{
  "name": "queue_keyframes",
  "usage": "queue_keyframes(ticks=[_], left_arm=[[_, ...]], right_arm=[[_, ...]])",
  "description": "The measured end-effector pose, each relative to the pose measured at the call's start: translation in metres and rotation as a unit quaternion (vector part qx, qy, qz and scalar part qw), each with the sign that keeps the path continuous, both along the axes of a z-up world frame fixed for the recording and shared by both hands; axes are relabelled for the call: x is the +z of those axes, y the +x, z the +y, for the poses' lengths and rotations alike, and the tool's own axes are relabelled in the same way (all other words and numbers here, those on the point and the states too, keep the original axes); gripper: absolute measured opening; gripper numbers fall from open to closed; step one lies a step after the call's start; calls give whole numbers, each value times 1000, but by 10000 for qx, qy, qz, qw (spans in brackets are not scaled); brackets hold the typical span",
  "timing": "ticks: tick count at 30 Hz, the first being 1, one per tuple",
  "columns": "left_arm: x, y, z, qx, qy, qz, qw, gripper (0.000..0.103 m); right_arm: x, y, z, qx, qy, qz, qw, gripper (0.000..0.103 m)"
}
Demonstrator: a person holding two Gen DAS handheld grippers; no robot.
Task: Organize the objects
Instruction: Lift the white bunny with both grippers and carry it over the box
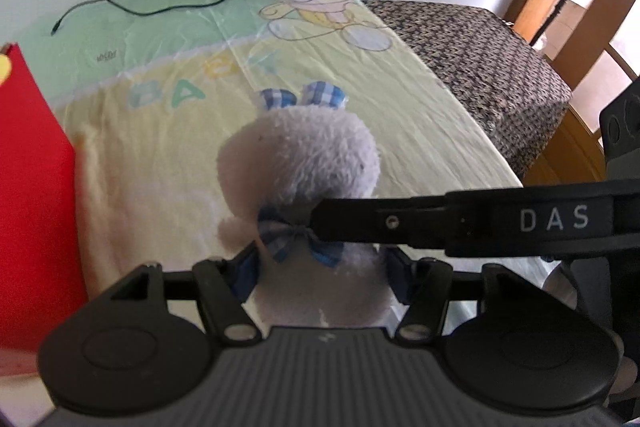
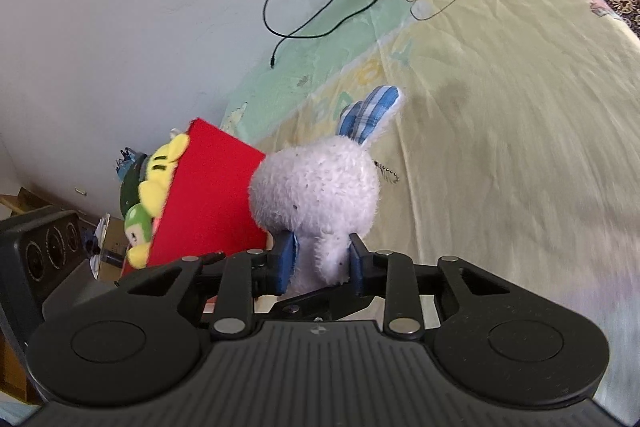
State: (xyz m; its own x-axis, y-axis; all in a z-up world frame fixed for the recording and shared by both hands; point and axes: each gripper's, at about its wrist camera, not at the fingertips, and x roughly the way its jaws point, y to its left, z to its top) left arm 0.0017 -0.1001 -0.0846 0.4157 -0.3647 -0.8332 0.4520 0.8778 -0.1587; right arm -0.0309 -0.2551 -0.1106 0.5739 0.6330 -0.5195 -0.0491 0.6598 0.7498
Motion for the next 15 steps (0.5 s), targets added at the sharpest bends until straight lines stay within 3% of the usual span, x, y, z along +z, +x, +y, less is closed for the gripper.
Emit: queue_keyframes(ticks=[15], left_arm=[[26,-57,47,-752,-76,-191,9970,61]], right_arm=[[25,-58,53,-328,-96,15,9994,31]])
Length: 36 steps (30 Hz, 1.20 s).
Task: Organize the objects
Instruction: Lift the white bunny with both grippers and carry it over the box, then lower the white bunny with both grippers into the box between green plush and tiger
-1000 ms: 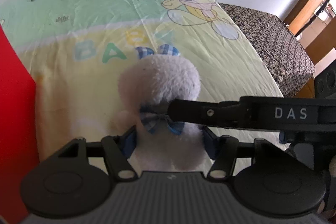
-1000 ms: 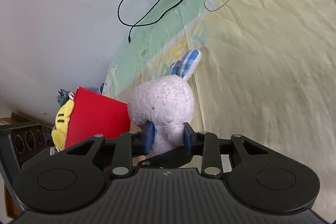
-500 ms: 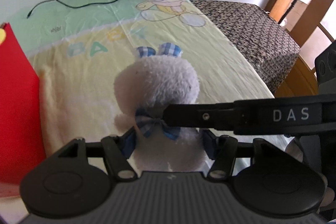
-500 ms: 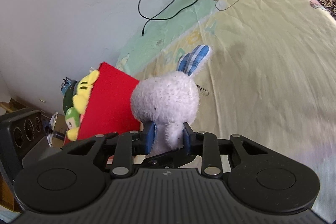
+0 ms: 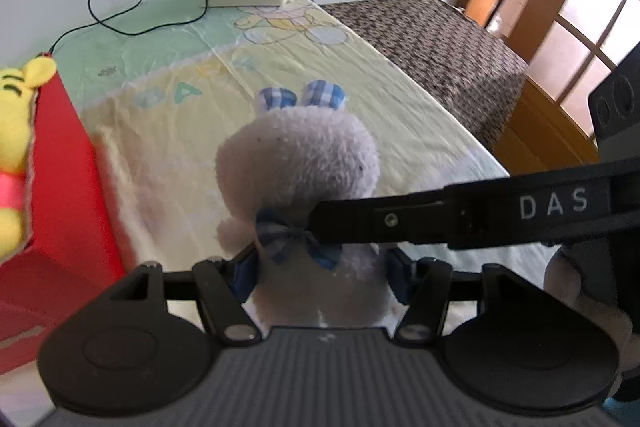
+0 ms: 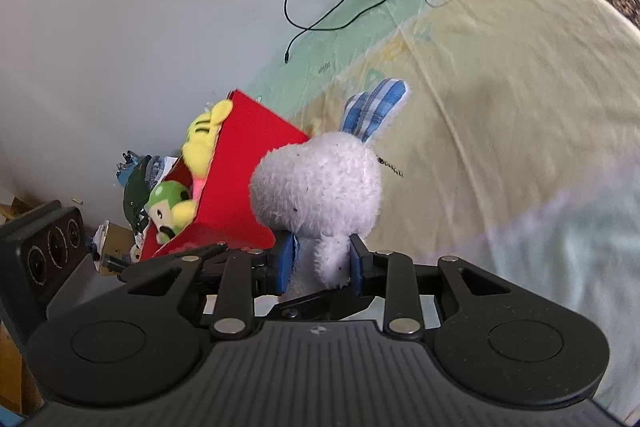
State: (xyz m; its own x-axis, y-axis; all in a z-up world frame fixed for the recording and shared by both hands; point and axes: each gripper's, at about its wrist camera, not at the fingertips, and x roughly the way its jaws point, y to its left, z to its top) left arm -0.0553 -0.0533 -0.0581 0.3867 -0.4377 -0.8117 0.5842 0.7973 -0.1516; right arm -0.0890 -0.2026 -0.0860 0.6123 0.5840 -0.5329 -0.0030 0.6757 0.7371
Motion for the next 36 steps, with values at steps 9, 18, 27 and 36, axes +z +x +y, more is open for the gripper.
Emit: queue_keyframes(ticks=[9,18,27,36], left_arm=[[17,-26,56,-532,-83,-156,9984,61],[42,-40,117,-704,-456,-393,9957,61],[74,-36,175,-477,-897,-907,9907,61],[85,-6,216,195,-868,-1254,9881,61]], right_arm=[[23,-26,52,-28,-81,-166,9998,31],[47,-40,101,-145,-124,-586,9981,31],[75,-24,141,-32,-145,-1245,9921,31],[88,25,181,484,-446,-1633,9844,31]])
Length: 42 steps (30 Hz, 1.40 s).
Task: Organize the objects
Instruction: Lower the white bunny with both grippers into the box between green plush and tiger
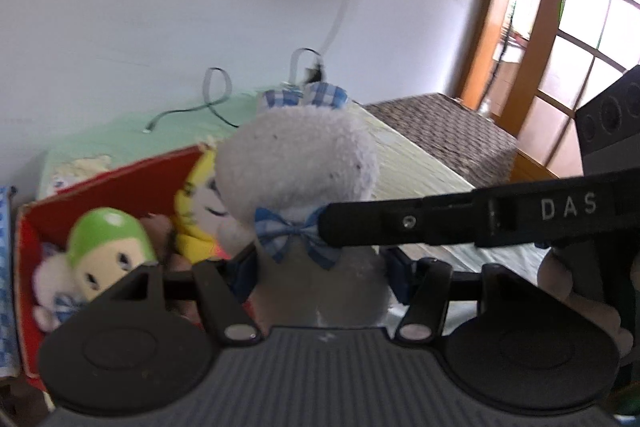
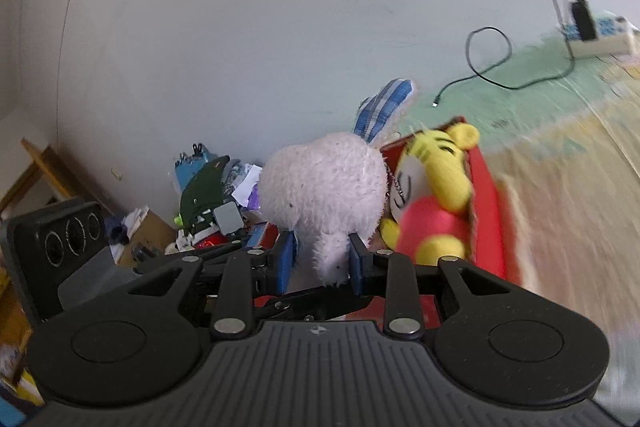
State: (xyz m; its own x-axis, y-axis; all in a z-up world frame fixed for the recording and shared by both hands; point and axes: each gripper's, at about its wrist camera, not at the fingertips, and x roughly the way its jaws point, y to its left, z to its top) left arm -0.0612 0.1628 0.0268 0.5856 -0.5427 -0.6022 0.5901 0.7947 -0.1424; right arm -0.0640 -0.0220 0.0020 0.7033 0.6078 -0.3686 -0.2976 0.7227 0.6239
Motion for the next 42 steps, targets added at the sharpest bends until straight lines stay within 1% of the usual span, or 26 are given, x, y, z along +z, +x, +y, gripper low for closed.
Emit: queue_keyframes(ticks=[4,7,9,15,21,25,29,33,39,42], left_arm=[[-7,22,7,412,-58,135,9990,61],[-12,33,8,695,39,166,9974,61],[-18,41,9,827,108,228,9963,61],[-40,61,11,1107,207,614,9917,61],[-58,72,11,1204,343,818,9888,61],[-66,78,12,1237,487,881,9872,62],[-69,82,12,1262,493,933,9864,63],[-70,86,8,1275,549,963,9856,68],[-71,86,4,1337,647,948,9843,70],[-70,86,4,1351,667,968,9838,71]], right_arm=[[-4,25,13,164,-138,16,9998,31],[-10,42,21,296,-214,65,9993,31],[-15,52,24,359,-249,143,9989,31],[-32,72,29,486,-346,473,9971,31],[-46,88,35,525,-331,791,9949,31],[-52,96,43,522,-465,967,9929,31],[-53,97,46,504,-604,922,9926,32],[-59,100,40,441,-418,1048,9926,33],[-58,94,35,331,-263,1028,9938,35],[-56,91,28,224,-107,1047,9942,35]])
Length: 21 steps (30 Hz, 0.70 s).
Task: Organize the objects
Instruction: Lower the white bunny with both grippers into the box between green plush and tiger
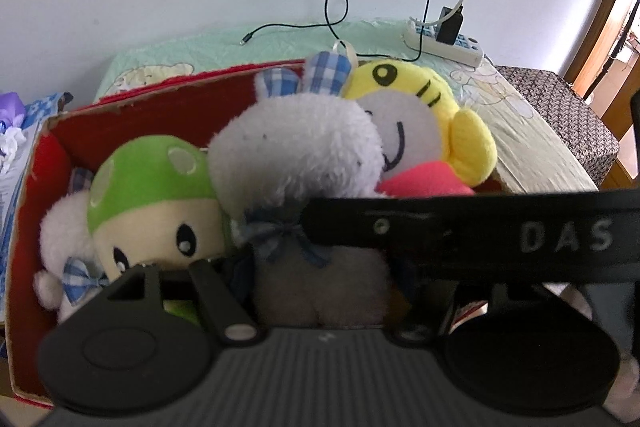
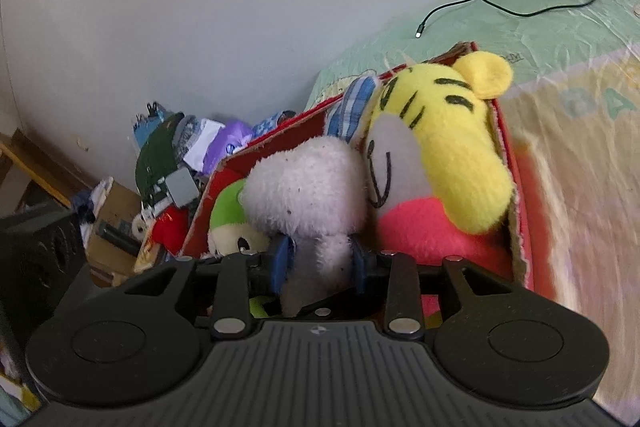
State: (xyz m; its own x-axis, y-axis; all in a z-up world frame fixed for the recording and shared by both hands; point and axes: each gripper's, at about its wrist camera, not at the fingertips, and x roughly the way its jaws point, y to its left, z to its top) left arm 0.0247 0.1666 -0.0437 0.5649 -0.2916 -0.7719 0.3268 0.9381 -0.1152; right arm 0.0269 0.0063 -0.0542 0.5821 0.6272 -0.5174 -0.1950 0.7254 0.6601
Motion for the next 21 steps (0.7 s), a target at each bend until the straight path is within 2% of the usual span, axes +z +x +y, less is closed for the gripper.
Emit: queue_keyframes(ticks=[4,9,21], left_arm=[[0,-1,-2,34,59,5,10000,72],[0,-1,-6,89,160,-1,9998,74],[-4,-2,-9,134,262,13,9996,80]], right_arm=[[3,-6,-7,-151,89,-21,9998,35],[7,-13,-6,-222,-37,-152,9996,35],[2,-26,-9,-426,-203,-543,9974,26]])
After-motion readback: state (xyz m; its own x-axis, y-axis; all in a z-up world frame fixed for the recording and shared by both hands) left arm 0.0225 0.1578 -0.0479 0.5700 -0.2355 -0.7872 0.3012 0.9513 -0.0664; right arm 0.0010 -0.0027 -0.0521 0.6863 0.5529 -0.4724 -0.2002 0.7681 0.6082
